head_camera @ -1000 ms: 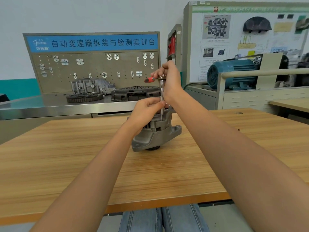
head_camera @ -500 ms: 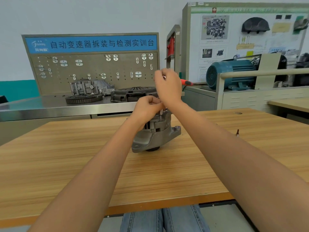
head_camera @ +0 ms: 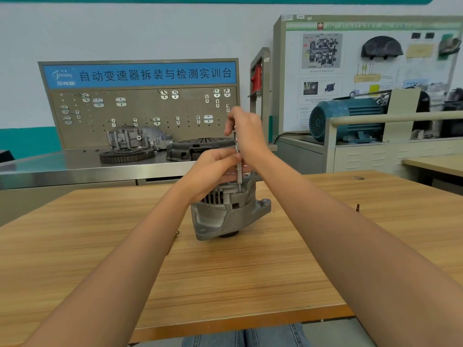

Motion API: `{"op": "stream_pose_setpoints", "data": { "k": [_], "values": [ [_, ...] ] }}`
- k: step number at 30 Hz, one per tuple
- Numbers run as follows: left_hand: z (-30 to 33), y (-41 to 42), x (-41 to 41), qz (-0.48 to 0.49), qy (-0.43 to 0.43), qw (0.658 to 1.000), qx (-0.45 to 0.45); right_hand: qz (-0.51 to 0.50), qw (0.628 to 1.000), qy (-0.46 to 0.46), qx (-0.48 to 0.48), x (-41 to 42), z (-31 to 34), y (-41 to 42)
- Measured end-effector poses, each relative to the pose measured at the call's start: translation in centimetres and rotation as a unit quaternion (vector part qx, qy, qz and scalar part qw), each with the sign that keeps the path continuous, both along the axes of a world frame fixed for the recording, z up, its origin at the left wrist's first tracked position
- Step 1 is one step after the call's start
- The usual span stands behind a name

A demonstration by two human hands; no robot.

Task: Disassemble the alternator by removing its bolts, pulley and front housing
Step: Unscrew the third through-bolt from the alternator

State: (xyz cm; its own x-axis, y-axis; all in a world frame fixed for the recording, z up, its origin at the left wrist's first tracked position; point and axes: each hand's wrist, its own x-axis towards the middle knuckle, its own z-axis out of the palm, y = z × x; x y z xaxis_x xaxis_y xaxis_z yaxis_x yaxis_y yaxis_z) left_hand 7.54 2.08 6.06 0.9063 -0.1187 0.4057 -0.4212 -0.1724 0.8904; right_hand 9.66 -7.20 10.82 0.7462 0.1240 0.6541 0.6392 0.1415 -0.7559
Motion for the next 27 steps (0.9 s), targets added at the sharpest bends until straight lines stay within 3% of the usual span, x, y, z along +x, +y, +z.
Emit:
{"op": "stream_pose_setpoints", "data": {
  "k": [8,11,13,14,16,17,18,21,24,27],
  "values": [
    [0.1,0.7,0.3,0.009,-0.001,1.000,0.015,0.000,0.998,0.057,0.015,0.0,0.2,0.0],
    [0.2,0.7,0.3,0.044,-0.024,0.998,0.042,-0.045,0.999,0.016,-0.008,-0.2,-0.1,0.4],
    [0.1,0.8,0.3,0.075,-0.038,0.995,0.047,-0.126,0.987,-0.074,-0.063,-0.3,-0.8,1.0],
    [0.0,0.7,0.4,0.098,-0.050,0.993,0.052,-0.208,0.962,-0.132,-0.123,-0.2,-1.4,1.2],
    [0.0,0.5,0.5,0.149,-0.075,0.983,0.082,-0.406,0.852,-0.206,-0.258,0.0,-2.6,1.7],
    [0.0,0.2,0.4,0.160,-0.092,0.979,0.089,-0.462,0.807,-0.221,-0.295,0.1,-3.0,1.9],
    [-0.1,-0.1,0.3,0.160,-0.111,0.977,0.082,-0.483,0.787,-0.224,-0.311,0.0,-3.2,2.0],
    [-0.5,-0.7,0.1,0.156,-0.137,0.976,0.073,-0.460,0.813,-0.217,-0.283,-0.3,-3.0,2.1],
    [-0.8,-0.3,0.3,0.138,-0.105,0.981,0.085,-0.428,0.845,-0.210,-0.241,-0.4,-2.6,2.1],
    [-0.8,-0.2,0.4,0.122,-0.066,0.987,0.079,-0.346,0.910,-0.183,-0.140,-0.6,-2.1,1.9]
  ]
}}
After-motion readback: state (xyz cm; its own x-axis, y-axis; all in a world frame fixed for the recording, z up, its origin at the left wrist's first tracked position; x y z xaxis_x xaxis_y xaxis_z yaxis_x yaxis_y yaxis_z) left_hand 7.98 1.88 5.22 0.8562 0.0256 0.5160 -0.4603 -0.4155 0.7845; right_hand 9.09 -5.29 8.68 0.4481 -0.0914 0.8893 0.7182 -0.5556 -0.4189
